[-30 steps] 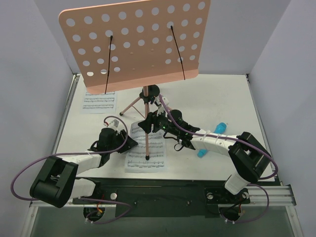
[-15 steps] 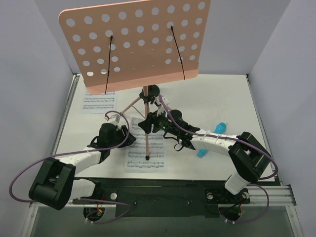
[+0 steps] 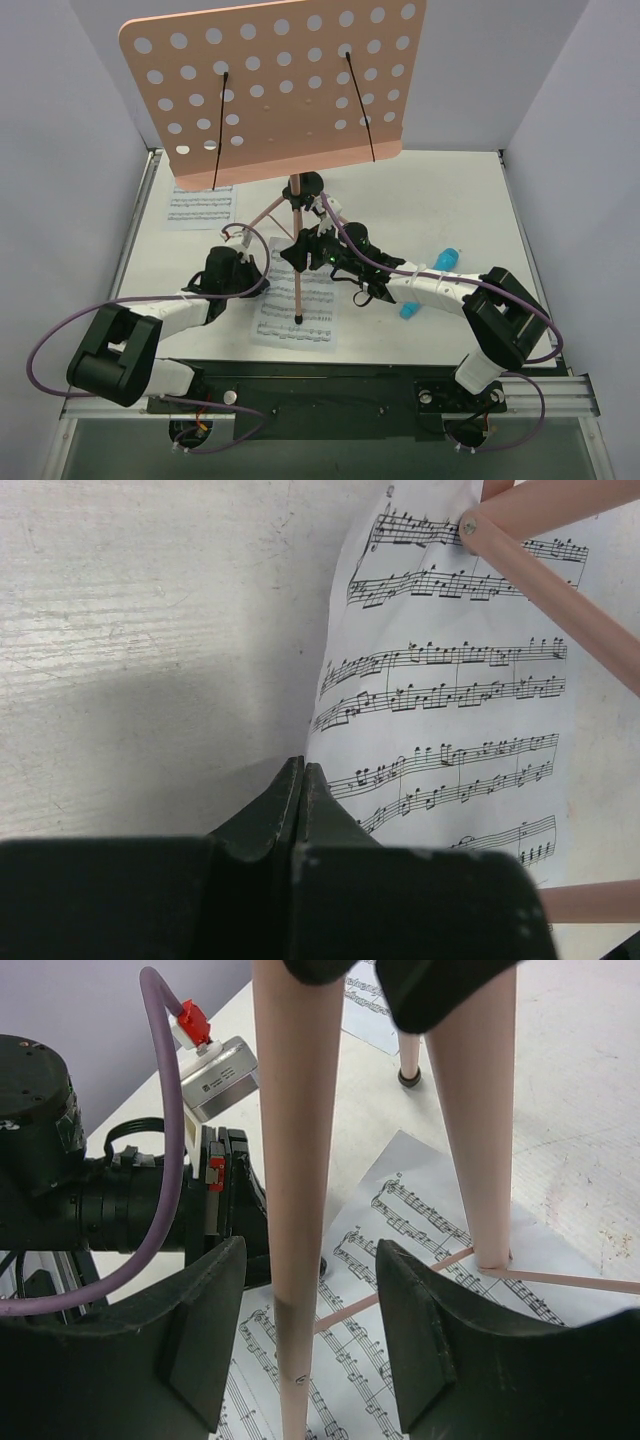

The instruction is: Set up the instrument practice props

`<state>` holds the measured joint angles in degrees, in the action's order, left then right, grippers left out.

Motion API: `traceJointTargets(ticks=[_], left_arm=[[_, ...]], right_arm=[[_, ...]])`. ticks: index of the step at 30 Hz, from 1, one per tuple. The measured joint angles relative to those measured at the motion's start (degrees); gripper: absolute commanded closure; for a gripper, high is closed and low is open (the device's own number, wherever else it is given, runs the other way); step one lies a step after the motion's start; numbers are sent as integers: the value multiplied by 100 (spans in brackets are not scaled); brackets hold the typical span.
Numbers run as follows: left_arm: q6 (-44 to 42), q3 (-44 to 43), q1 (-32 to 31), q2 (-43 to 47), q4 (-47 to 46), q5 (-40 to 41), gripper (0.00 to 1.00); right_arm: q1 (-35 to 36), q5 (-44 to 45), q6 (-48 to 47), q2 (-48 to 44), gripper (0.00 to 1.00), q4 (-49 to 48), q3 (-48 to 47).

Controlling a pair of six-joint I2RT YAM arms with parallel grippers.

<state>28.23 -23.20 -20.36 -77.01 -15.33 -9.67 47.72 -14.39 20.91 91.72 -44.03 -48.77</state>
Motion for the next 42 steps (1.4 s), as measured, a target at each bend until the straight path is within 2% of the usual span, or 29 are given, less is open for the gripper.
traceJointTargets(ticks=[2,4,9,10,42], left_arm=[[-31,-17,-7,-26,-17,-28,100],[-46,-20,-20,-26,-26,-57,100],[-44,-42,-22,96,68,-55,100],[-46,-52,-22,138,83,-52,100],[-17,-208,-66,728,1353,807,100]], right_arm=[[0,0,-9,0,53,15,-2],[0,0,-20,0,62,48,-24],[0,-11,-55,2,97,72,-120],[0,-39,-44,2,100,70,-140],[0,-2,74,-35,100,271,-203]])
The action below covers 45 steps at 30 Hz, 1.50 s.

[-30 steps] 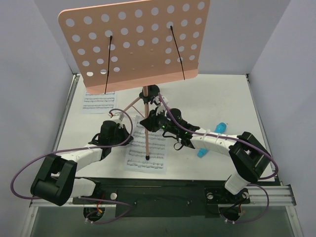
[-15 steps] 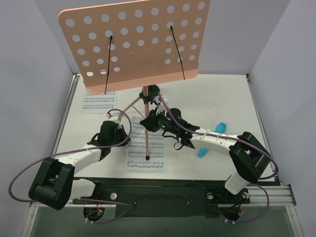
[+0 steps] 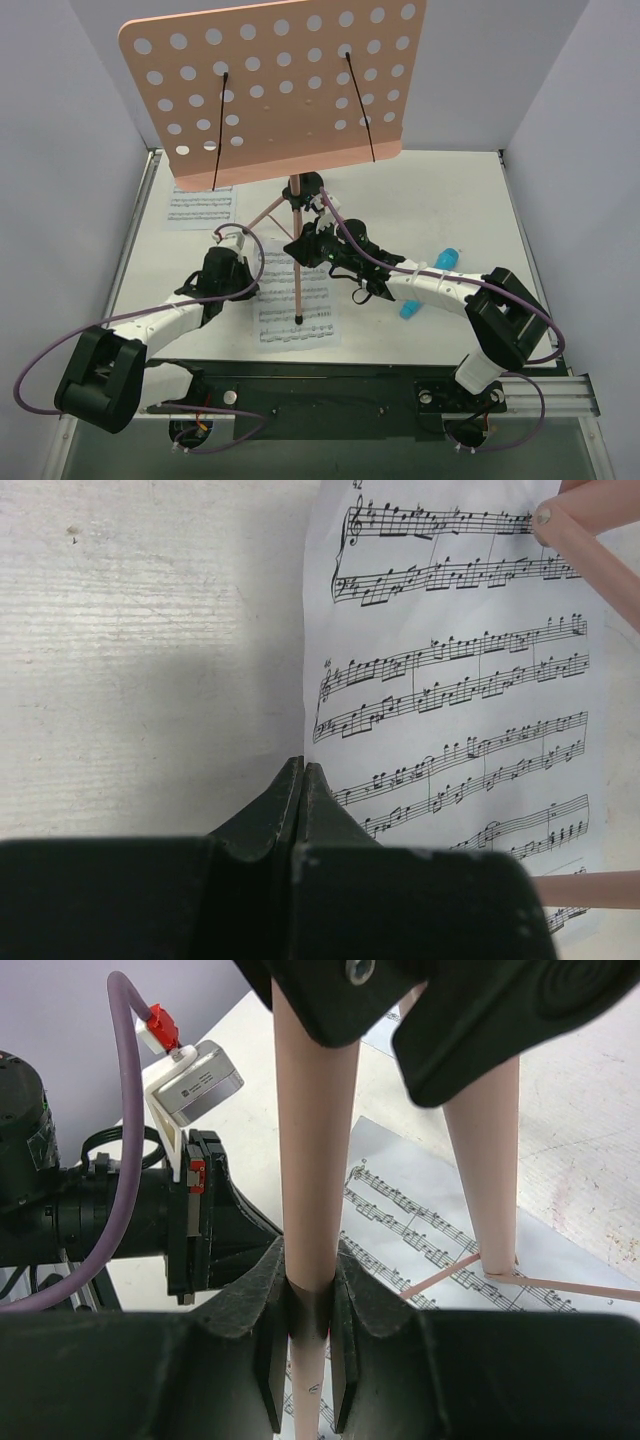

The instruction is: Set up the instrument practice props

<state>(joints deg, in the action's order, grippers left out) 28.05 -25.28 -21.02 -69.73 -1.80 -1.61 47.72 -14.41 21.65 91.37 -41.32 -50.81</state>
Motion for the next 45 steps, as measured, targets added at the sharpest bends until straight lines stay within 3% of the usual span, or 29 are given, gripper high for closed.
traceJointTargets(ticks=[20,33,41,43,44,45], left_arm=[[42,-103,-4,127,743,822,100],[398,-417,28,973,1947,2490,100],[800,-848,76,2302,3217,3873,100],[785,-1023,90,2782,3477,4000,100],[745,-1134,92,3032,3582,3989,100],[680,-1246,94,3281,3637,3917,100]], right_arm=[[0,9,0,0,100,170,-85],[0,7,-9,-2,100,267,-131],[0,2,-9,-2,100,293,-140],[0,0,-9,-2,88,293,-140],[0,-2,-7,-2,68,295,-142],[0,-9,-7,0,61,295,-142]])
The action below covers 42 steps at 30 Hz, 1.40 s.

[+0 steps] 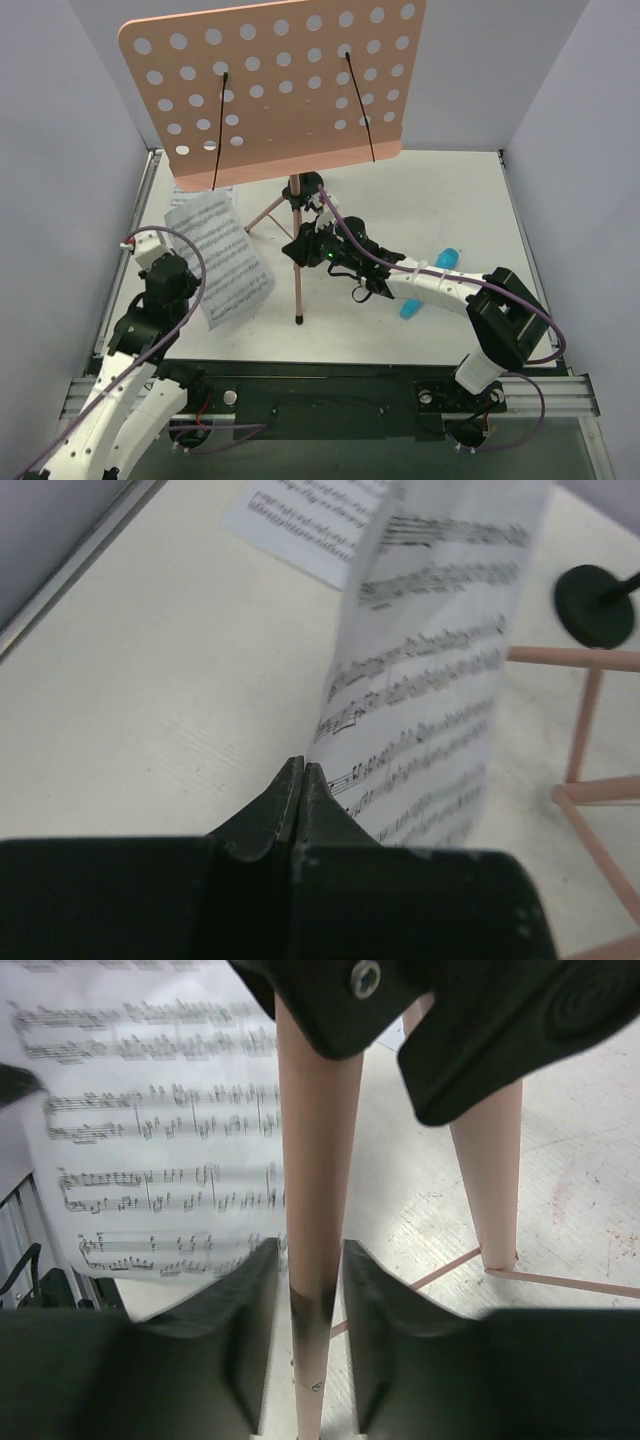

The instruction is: Set up the instrument practice props

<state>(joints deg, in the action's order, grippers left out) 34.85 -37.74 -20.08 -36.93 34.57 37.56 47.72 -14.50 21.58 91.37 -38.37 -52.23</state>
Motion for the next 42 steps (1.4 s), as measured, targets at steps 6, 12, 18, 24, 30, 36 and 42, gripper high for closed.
traceJointTargets(ticks=[6,12,18,24,30,36,42], left_arm=[[-767,-542,0,1368,52,-1329,100],[-1314,-1392,2,1182,723,-3517,100],[-1777,-1805,2,1058,1781,-5897,100],[-1928,-2964,2,1091,1705,-7840,100],[-1303,-2951,44,927,-92,-8837,100],[-1276,-3300,70,162,-872,-9145,100],[-1646,-3851,70,-343,-909,-9318,100]], right_arm=[[0,-122,0,-9,33,-197,15],[11,-249,-31,-610,32,-273,669],[76,-584,-214,-1912,30,199,1086],[87,-990,-389,-3222,19,894,1132],[87,-1325,-525,-3934,12,2245,647],[87,-1668,-483,-4881,9,2715,531],[85,-1939,-337,-5115,9,2472,505]])
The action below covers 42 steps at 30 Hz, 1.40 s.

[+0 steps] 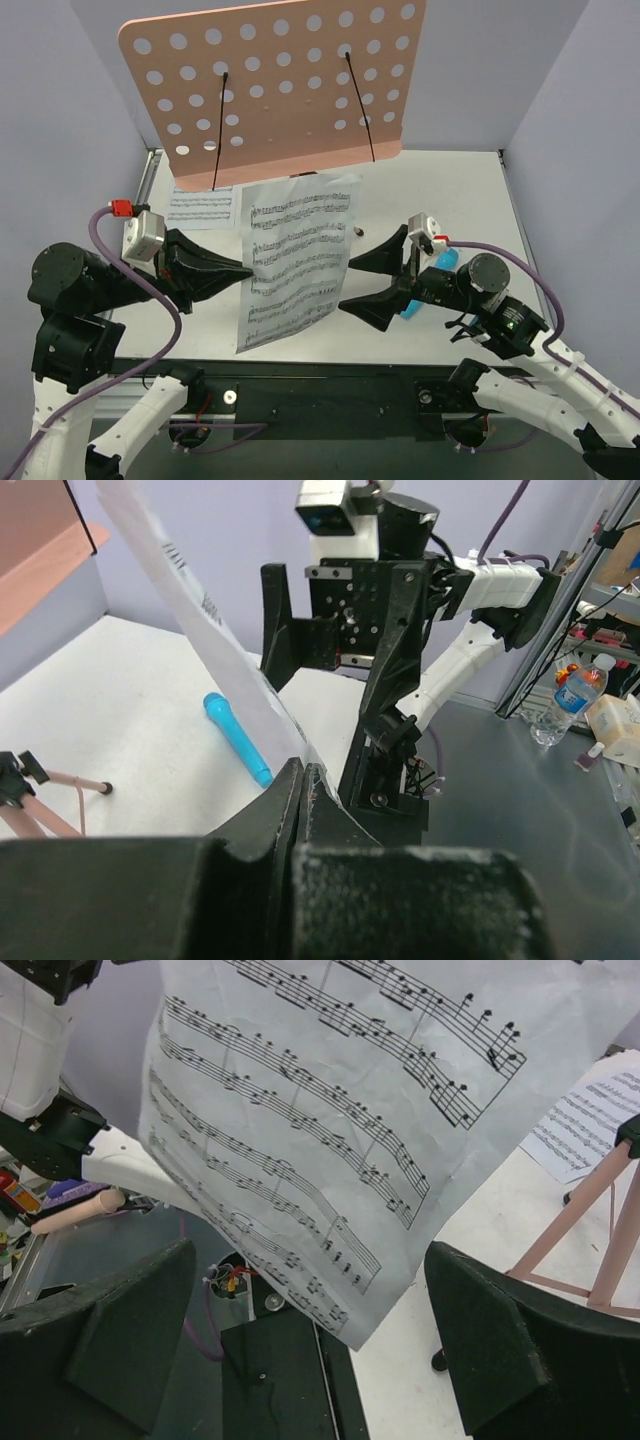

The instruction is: Set up the instrument practice props

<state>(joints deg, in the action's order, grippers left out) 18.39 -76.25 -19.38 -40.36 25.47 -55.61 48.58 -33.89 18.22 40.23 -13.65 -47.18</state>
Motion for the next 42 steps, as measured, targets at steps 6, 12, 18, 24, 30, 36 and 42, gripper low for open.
traceJointTargets(ticks=[6,12,18,24,30,36,42], left_arm=[[-238,-234,0,-35,0,-151,100],[-452,-299,0,-37,48,-280,100],[-697,-363,0,-35,188,-345,100],[-730,-361,0,-24,236,-387,100],[-732,-317,0,35,186,-446,100],[-807,-81,0,107,122,-356,100],[-861,341,0,129,105,85,46]], right_arm=[[-13,-46,17,463,10,-184,-37],[-168,-46,39,767,19,-380,-42],[-623,-278,614,962,26,-1147,-42],[-730,-691,1115,1309,30,-1735,-103],[-730,-1008,1467,1668,45,-2026,-160],[-730,-1178,1655,1725,89,-2236,-201],[-728,-1189,1569,1443,100,-2070,-208]])
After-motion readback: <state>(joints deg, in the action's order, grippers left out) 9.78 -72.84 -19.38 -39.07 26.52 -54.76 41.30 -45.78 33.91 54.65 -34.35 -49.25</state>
